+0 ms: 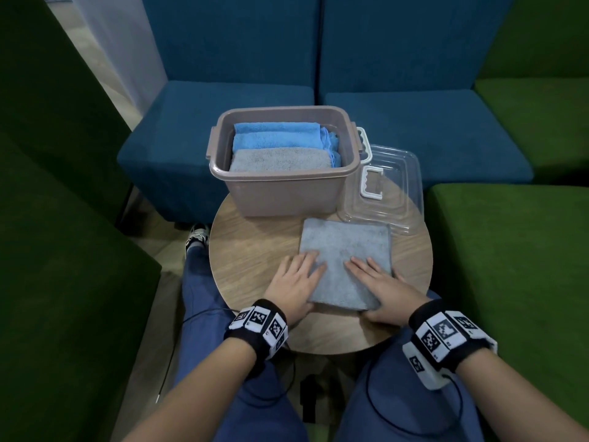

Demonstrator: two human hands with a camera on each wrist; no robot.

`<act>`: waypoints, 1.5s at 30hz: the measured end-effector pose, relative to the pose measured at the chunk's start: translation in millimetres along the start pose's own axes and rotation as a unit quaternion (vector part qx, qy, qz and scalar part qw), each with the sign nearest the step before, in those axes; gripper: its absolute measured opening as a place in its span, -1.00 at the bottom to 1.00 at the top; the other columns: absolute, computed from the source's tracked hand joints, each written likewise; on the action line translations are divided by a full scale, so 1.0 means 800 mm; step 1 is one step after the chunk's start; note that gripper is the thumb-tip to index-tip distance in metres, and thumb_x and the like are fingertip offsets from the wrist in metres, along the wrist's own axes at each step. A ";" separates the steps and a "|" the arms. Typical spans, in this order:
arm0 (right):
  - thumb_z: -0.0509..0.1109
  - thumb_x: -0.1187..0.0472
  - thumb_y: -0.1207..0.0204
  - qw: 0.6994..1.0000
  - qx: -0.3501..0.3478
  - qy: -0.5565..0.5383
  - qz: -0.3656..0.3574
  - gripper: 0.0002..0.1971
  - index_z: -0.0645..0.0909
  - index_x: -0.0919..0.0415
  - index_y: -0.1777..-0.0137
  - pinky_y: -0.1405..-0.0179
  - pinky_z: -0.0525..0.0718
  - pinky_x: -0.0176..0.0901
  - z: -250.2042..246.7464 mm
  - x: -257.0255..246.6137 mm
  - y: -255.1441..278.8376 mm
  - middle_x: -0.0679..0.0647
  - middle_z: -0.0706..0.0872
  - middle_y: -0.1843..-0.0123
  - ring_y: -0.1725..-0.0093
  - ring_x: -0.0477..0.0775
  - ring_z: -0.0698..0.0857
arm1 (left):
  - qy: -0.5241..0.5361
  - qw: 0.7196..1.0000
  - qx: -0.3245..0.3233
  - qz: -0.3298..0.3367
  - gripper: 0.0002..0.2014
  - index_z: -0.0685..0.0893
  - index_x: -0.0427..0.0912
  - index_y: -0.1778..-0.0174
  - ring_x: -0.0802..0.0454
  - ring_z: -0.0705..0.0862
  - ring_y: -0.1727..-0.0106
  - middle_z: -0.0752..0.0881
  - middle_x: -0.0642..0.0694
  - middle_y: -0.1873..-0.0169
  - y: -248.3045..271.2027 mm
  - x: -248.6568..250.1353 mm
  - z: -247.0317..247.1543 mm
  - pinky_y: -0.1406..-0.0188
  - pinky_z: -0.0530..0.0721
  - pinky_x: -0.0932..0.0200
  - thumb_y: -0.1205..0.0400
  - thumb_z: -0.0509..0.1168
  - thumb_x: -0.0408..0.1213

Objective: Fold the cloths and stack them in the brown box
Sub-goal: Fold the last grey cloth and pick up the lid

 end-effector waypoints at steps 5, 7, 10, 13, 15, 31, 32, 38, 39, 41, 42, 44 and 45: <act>0.42 0.19 -0.44 0.994 0.113 -0.009 0.007 -0.22 0.10 -0.09 -0.60 -0.55 0.16 0.25 -0.027 -0.026 0.006 -0.08 0.35 -0.59 -0.60 0.05 0.32 | 0.211 0.976 0.052 0.006 -0.79 0.61 -0.17 -0.12 -0.07 0.61 -0.05 0.63 -0.06 -0.03 0.004 -0.023 -0.027 0.03 0.55 0.06 -0.58 0.24 -0.33; 0.41 0.16 -0.44 0.982 0.186 -0.018 -0.023 -0.43 0.28 -0.09 -0.40 -0.48 0.26 0.12 -0.035 -0.032 0.011 -0.13 0.50 -0.37 -0.40 -0.01 0.52 | 0.320 0.940 0.107 -0.052 -0.87 0.66 -0.09 0.02 0.05 0.63 0.17 0.66 0.07 0.18 0.011 -0.049 -0.041 0.20 0.52 0.17 -0.55 0.28 -0.33; 0.41 0.17 -0.45 0.962 0.248 -0.064 -0.097 -0.73 0.41 -0.12 -0.03 -0.11 0.44 -0.06 -0.044 -0.041 0.017 -0.23 0.54 0.03 -0.09 -0.01 0.66 | 0.405 0.884 0.203 -0.114 -0.88 0.56 0.13 0.28 0.20 0.57 0.37 0.61 0.18 0.44 0.031 -0.080 -0.061 0.37 0.49 0.23 -0.52 0.25 -0.22; 0.40 0.22 -0.54 0.926 0.265 -0.242 -0.119 -0.85 0.52 -0.06 0.12 0.18 0.56 -0.19 -0.049 -0.034 0.014 -0.20 0.65 0.21 0.14 -0.15 0.70 | 0.436 0.852 0.242 -0.161 -0.82 0.49 -0.05 0.31 0.03 0.58 0.37 0.61 0.03 0.44 0.039 -0.102 -0.053 0.32 0.54 0.03 -0.57 0.18 -0.08; 0.40 0.24 -0.60 0.883 0.298 -0.348 -0.094 -0.91 0.60 0.01 0.01 0.11 0.64 -0.28 -0.053 -0.024 0.005 -0.12 0.74 0.12 0.08 -0.21 0.73 | 0.442 0.840 0.245 -0.199 -0.76 0.45 -0.15 0.28 -0.05 0.55 0.35 0.58 -0.02 0.43 0.036 -0.111 -0.039 0.28 0.50 -0.02 -0.62 0.17 -0.08; 0.58 0.24 -0.42 0.887 0.337 -0.315 0.021 -0.82 0.62 0.10 0.07 0.08 0.51 -0.21 -0.038 -0.001 -0.039 -0.09 0.69 0.06 0.02 -0.03 0.66 | 0.417 0.851 0.204 -0.246 -0.93 0.50 0.01 0.07 0.11 0.58 0.30 0.62 0.08 0.32 0.000 -0.122 -0.003 0.29 0.52 0.08 -0.74 0.19 -0.21; 0.59 0.25 -0.41 0.890 0.339 -0.304 0.024 -0.82 0.62 0.11 0.11 0.10 0.50 -0.23 -0.039 -0.001 -0.036 -0.09 0.66 0.08 0.03 -0.01 0.66 | 0.421 0.847 0.208 -0.247 -0.92 0.50 -0.02 0.09 0.13 0.55 0.32 0.60 0.09 0.35 0.003 -0.121 -0.004 0.32 0.46 0.12 -0.73 0.21 -0.23; 0.58 0.17 -0.42 0.914 0.306 -0.256 -0.078 -0.81 0.59 0.05 0.23 -0.19 0.50 -0.30 -0.053 -0.021 -0.031 -0.17 0.59 -0.19 -0.22 -0.28 0.57 | 0.443 0.847 0.199 -0.216 -0.89 0.50 -0.15 0.11 0.15 0.56 0.32 0.61 0.02 0.33 -0.003 -0.114 -0.020 0.40 0.45 0.42 -0.73 0.21 -0.31; 0.56 0.19 -0.45 0.910 0.299 -0.274 -0.088 -0.81 0.57 0.05 0.24 -0.15 0.54 -0.29 -0.054 -0.021 -0.032 -0.16 0.63 -0.13 -0.19 -0.29 0.59 | 0.439 0.851 0.191 -0.215 -0.88 0.49 -0.12 0.12 0.20 0.52 0.37 0.58 0.06 0.37 -0.007 -0.114 -0.021 0.45 0.43 0.45 -0.74 0.21 -0.30; 0.52 0.21 -0.48 0.890 0.313 -0.323 -0.074 -0.78 0.53 0.03 0.27 0.12 0.60 -0.17 -0.055 -0.013 -0.035 -0.12 0.66 0.17 0.10 -0.18 0.66 | 0.432 0.852 0.190 -0.227 -0.86 0.48 -0.08 0.14 0.22 0.46 0.44 0.53 0.09 0.43 -0.015 -0.120 -0.019 0.51 0.38 0.46 -0.74 0.19 -0.30; 0.51 0.20 -0.50 0.876 0.327 -0.350 -0.053 -0.76 0.50 0.04 0.29 0.23 0.57 -0.08 -0.056 -0.005 -0.038 -0.09 0.62 0.31 0.25 -0.10 0.64 | 0.432 0.847 0.193 -0.242 -0.86 0.48 -0.08 0.14 0.18 0.47 0.44 0.53 0.08 0.44 -0.018 -0.124 -0.016 0.51 0.37 0.45 -0.74 0.19 -0.30; 0.47 0.17 -0.54 0.864 0.340 -0.372 -0.005 -0.73 0.45 0.10 0.32 0.32 0.52 0.00 -0.054 0.007 -0.045 0.04 0.53 0.44 0.40 0.01 0.54 | 0.430 0.837 0.182 -0.286 -0.89 0.48 -0.09 0.11 0.03 0.54 0.37 0.59 0.01 0.39 -0.025 -0.130 -0.007 0.38 0.49 0.23 -0.74 0.18 -0.28; 0.44 0.15 -0.56 0.866 0.339 -0.368 0.016 -0.71 0.44 0.13 0.32 0.33 0.50 0.01 -0.053 0.010 -0.050 0.06 0.49 0.46 0.41 0.01 0.51 | 0.427 0.833 0.166 -0.311 -0.91 0.49 -0.11 0.08 -0.04 0.59 0.30 0.62 -0.05 0.33 -0.029 -0.131 -0.002 0.30 0.52 0.17 -0.74 0.18 -0.25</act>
Point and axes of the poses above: each hand's wrist, its own y-axis away from the middle knuckle, its own z-axis out of the palm, x = y × z, the point moved 6 cm from there along -y, towards the middle knuckle
